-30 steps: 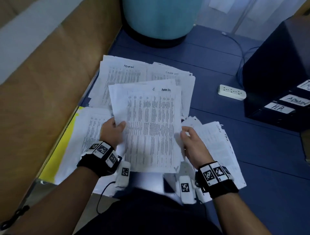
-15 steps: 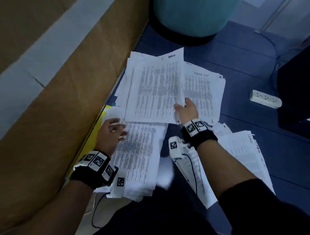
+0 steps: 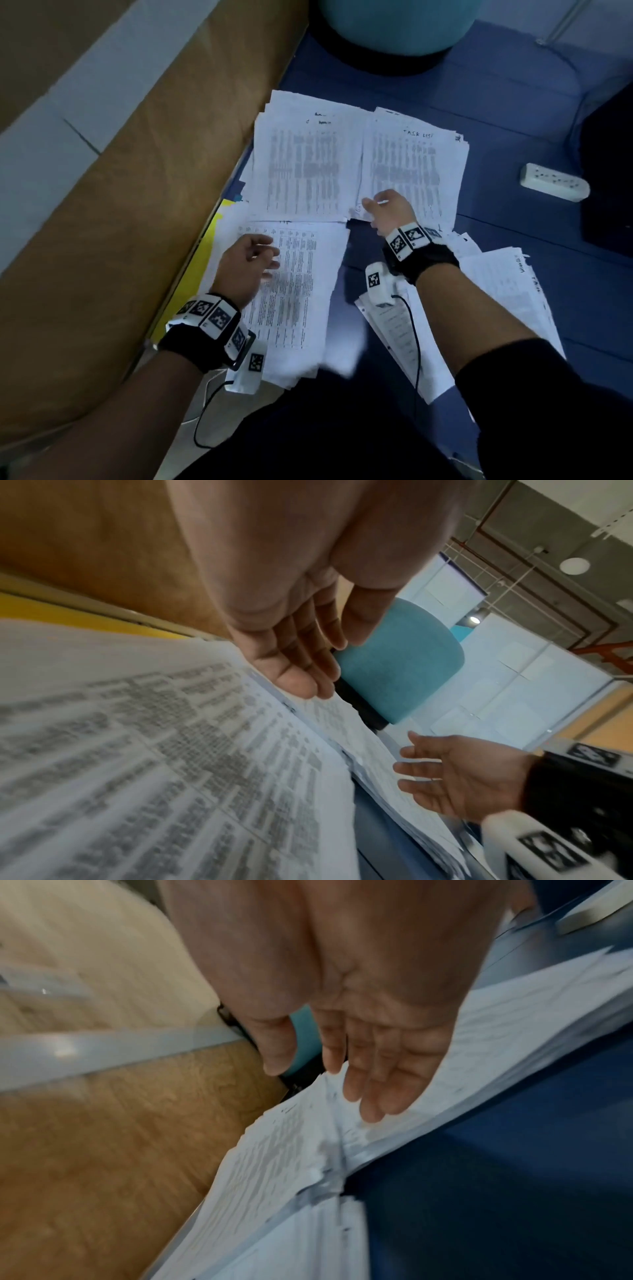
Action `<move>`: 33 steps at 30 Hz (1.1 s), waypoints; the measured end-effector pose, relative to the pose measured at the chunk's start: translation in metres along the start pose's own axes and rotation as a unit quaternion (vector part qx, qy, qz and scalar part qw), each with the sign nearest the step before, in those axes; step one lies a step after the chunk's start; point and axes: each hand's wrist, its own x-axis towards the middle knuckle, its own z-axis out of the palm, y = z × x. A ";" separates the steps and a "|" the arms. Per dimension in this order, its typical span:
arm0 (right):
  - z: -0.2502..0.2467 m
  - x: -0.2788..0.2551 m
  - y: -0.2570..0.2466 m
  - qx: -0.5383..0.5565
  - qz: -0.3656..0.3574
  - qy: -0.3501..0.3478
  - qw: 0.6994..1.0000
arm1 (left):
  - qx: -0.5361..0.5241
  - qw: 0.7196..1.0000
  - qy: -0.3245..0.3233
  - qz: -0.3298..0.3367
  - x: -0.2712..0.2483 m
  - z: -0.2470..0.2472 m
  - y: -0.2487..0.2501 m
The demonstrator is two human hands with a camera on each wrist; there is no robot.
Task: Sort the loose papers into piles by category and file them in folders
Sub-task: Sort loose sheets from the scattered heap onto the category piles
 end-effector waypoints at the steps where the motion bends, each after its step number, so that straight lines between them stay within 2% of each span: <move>1: -0.014 -0.006 0.018 -0.007 0.001 0.006 1.000 | 0.000 1.000 -0.012 0.001 -0.002 0.011 0.003; 5: -0.074 -0.056 0.089 -0.030 0.029 0.039 0.998 | 0.009 0.997 -0.073 0.015 -0.009 0.064 0.011; 11: -0.164 -0.114 0.198 -0.070 0.149 0.104 0.981 | 0.098 0.981 -0.169 0.025 -0.014 0.153 -0.002; 16: -0.212 -0.131 0.261 -0.138 0.217 0.147 0.955 | 0.221 0.951 -0.212 0.029 -0.029 0.216 -0.016; 19: -0.220 -0.138 0.272 -0.181 0.234 0.146 0.944 | 0.317 0.916 -0.241 0.043 -0.039 0.237 -0.024; 21: -0.217 -0.142 0.274 -0.225 0.227 0.124 0.939 | 0.356 0.901 -0.245 0.027 -0.044 0.245 -0.028; 23: -0.214 -0.142 0.277 -0.225 0.225 0.113 0.941 | 0.370 0.900 -0.231 0.011 -0.048 0.250 -0.029; 28: -0.230 -0.142 0.289 -0.114 0.160 0.109 0.974 | 0.372 0.904 -0.212 0.010 -0.054 0.253 -0.030; 33: -0.260 -0.155 0.287 0.031 0.096 0.121 0.987 | 0.350 0.917 -0.191 0.028 -0.061 0.253 -0.025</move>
